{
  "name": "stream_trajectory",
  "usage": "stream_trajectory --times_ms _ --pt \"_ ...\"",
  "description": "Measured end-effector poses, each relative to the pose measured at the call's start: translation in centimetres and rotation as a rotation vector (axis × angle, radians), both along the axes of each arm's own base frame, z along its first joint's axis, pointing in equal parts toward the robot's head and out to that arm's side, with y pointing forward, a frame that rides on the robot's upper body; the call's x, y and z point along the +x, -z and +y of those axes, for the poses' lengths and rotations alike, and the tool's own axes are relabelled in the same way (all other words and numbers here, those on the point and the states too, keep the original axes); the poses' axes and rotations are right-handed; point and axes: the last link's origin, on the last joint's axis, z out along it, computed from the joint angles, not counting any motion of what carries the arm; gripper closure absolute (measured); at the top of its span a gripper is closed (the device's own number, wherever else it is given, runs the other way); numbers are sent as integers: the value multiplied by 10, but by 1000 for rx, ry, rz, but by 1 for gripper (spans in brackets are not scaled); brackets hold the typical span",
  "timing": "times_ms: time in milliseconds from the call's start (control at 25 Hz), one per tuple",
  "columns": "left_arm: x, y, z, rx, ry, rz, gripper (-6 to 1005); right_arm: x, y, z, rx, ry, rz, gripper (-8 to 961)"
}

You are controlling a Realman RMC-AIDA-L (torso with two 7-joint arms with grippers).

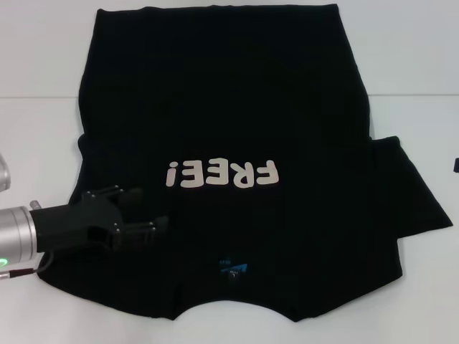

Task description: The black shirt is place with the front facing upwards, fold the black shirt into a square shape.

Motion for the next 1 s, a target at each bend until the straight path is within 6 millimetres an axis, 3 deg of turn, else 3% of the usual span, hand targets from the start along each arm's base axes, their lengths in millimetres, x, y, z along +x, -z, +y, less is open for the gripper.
stream_trajectory --times_ms 320,1000 --pt "-3 -3 -1 9 -11 -4 166 2 8 1 -19 -13 -8 885" --pt "-3 -3 0 7 -9 -6 166 14 5 -3 -179 68 -149 357"
